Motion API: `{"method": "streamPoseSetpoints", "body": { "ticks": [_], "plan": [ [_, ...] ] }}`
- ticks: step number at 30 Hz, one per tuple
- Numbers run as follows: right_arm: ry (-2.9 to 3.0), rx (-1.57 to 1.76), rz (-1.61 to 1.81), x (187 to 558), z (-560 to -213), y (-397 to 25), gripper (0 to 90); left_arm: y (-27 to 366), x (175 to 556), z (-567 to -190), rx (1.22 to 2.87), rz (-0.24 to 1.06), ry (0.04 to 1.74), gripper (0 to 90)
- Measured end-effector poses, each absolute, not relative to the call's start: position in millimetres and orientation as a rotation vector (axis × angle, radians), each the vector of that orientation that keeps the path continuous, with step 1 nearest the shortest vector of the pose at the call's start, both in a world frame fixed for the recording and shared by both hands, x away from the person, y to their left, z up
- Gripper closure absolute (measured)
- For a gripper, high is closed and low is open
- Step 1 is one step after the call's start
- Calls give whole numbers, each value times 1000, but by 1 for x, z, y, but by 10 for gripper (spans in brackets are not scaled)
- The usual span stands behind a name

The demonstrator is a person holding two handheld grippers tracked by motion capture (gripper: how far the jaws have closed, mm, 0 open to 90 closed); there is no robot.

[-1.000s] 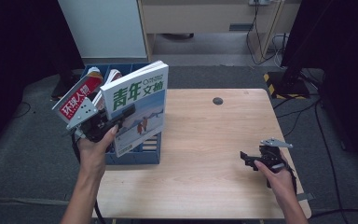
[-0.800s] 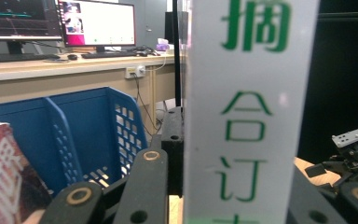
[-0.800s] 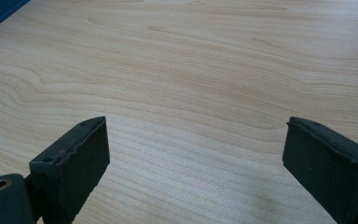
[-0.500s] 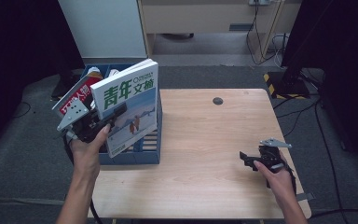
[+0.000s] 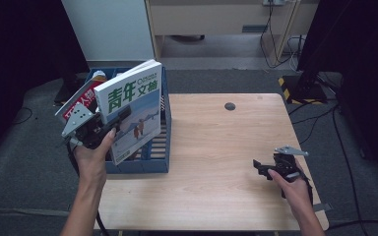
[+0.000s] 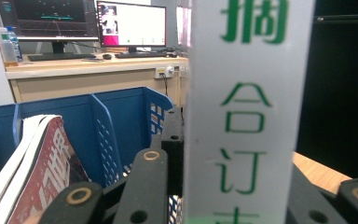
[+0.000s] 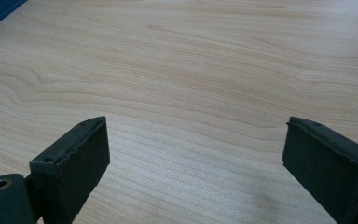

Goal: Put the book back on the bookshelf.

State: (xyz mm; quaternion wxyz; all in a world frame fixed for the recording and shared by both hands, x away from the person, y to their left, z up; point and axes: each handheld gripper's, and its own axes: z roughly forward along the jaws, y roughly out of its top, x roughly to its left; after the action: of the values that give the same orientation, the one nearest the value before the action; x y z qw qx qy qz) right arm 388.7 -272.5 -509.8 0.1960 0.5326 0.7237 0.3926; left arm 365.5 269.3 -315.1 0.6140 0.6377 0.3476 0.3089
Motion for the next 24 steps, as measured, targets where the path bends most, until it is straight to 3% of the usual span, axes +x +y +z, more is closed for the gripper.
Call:
{"method": "streamPoseSetpoints", "body": {
  "ticks": [24],
  "plan": [
    [2026,1499,1110,388,-510,-275,76,256,378,-320,1446,748,875,737]
  ]
}}
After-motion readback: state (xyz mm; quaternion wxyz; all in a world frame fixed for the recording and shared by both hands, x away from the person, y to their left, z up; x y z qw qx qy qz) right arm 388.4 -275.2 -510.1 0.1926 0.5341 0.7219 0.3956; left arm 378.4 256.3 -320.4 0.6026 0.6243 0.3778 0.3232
